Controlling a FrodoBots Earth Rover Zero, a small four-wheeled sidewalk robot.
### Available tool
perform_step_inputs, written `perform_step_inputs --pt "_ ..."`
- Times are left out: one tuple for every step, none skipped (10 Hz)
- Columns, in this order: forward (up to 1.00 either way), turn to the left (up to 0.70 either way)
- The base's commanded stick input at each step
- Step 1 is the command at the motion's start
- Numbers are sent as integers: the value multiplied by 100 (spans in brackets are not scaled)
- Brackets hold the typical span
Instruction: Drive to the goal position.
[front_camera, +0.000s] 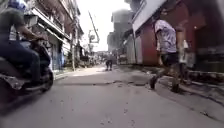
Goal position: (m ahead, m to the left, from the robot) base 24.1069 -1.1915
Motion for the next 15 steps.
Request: perform_step_inputs --pt "100 20" --pt "100 4" --pt "100 0" --pt "100 0" --pt "100 0" --pt "100 0" --pt "100 0" --pt "100 0" --pt "100 0" --pt "100 -27" --pt "100 -27" --pt "100 -19" --pt "100 0" --pt "100 0" --pt "100 0"
